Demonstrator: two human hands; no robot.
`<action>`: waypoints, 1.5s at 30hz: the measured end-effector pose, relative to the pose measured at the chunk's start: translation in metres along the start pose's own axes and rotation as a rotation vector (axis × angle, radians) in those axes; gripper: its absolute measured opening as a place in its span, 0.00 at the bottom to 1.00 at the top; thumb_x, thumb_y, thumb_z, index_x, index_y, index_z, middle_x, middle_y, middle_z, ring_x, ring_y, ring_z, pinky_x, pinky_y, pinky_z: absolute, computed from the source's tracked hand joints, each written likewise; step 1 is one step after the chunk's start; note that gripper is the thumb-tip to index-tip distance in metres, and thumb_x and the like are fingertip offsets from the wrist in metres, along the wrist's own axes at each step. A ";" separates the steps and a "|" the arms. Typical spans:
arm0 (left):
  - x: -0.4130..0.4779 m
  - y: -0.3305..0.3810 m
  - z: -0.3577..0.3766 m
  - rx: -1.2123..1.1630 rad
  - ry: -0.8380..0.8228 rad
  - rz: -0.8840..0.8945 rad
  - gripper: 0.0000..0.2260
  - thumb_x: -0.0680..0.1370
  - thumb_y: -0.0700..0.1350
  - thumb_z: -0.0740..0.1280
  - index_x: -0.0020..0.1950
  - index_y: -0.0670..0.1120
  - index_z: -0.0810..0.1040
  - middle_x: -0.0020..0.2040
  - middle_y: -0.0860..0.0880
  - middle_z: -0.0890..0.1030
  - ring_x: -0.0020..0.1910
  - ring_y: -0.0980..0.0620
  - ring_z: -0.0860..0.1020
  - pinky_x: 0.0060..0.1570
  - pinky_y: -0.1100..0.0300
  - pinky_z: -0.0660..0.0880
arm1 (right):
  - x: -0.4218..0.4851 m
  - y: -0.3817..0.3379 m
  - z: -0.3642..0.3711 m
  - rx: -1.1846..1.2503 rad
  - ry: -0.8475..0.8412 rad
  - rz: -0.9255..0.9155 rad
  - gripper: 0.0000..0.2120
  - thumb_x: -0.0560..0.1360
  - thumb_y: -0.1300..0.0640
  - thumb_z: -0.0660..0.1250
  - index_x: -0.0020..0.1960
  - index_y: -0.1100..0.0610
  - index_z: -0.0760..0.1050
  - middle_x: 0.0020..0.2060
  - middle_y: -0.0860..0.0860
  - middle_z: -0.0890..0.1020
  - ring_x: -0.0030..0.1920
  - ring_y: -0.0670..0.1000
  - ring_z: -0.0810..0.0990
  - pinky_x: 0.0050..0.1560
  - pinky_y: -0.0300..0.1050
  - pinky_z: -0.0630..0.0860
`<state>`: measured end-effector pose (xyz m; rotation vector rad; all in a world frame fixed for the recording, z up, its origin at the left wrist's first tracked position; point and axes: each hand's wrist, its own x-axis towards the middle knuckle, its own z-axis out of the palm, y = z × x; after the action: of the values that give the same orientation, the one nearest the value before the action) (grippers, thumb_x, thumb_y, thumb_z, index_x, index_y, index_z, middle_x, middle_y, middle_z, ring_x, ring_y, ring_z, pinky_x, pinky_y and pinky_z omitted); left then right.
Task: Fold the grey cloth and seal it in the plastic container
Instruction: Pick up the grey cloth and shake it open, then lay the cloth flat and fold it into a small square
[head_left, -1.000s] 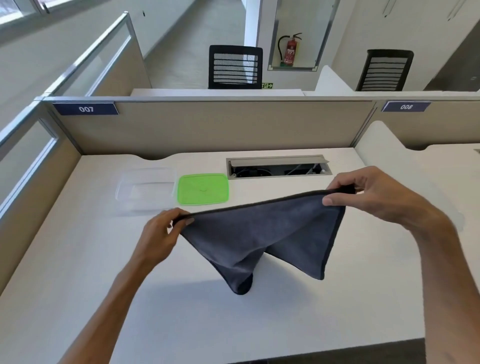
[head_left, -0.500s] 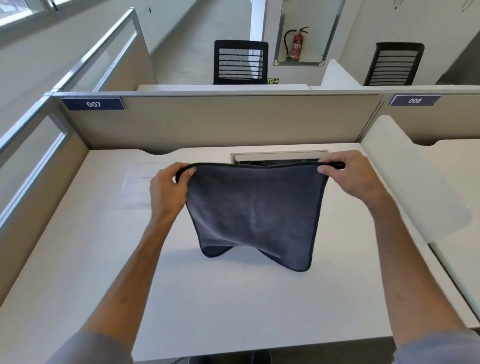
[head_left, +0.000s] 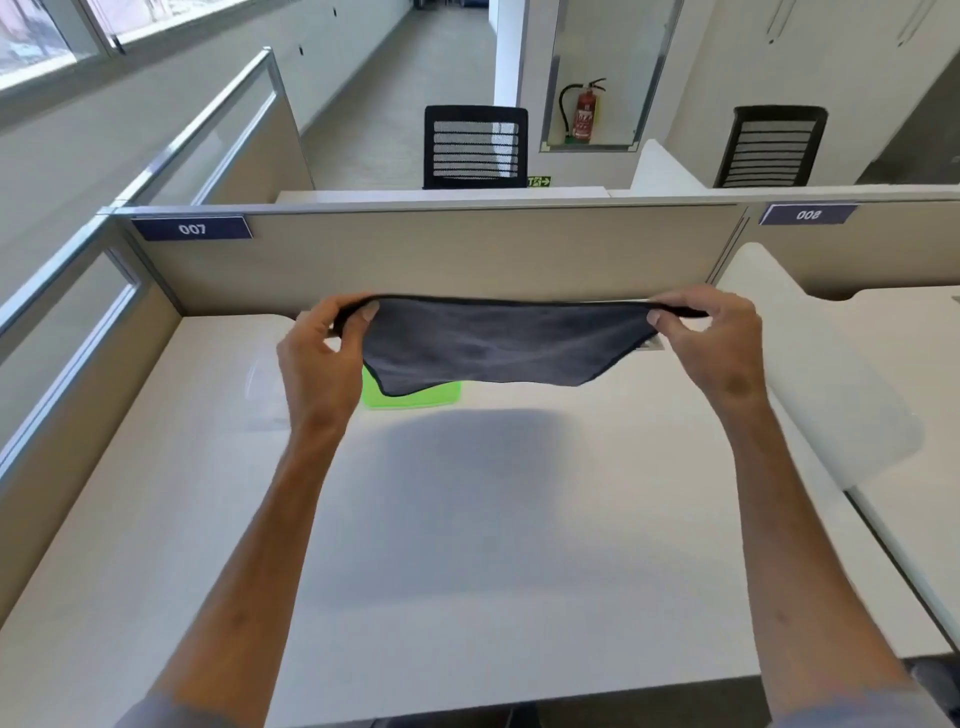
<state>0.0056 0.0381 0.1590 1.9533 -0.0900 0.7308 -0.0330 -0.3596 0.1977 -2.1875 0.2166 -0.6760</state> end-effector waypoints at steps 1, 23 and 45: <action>-0.014 -0.004 -0.002 0.001 -0.020 0.014 0.07 0.86 0.46 0.72 0.60 0.49 0.89 0.53 0.52 0.89 0.50 0.54 0.83 0.55 0.64 0.78 | -0.009 0.008 -0.001 -0.015 -0.011 0.014 0.08 0.76 0.62 0.77 0.54 0.56 0.90 0.50 0.49 0.90 0.56 0.52 0.87 0.67 0.52 0.81; -0.311 -0.148 -0.041 0.387 -0.664 -0.223 0.09 0.79 0.41 0.78 0.54 0.53 0.91 0.52 0.62 0.88 0.55 0.58 0.85 0.60 0.53 0.82 | -0.244 0.184 0.054 -0.608 -0.876 0.432 0.14 0.76 0.62 0.72 0.53 0.44 0.89 0.57 0.44 0.88 0.64 0.48 0.82 0.73 0.56 0.71; -0.144 -0.155 0.078 0.187 -0.219 -0.492 0.07 0.85 0.44 0.72 0.60 0.48 0.88 0.55 0.51 0.91 0.53 0.49 0.85 0.56 0.55 0.79 | -0.075 0.166 0.133 -0.319 -0.387 0.404 0.10 0.79 0.62 0.73 0.51 0.48 0.88 0.47 0.41 0.82 0.55 0.52 0.82 0.68 0.59 0.74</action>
<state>-0.0200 0.0142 -0.0634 2.1110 0.3277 0.2067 -0.0129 -0.3518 -0.0268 -2.4203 0.5736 0.0139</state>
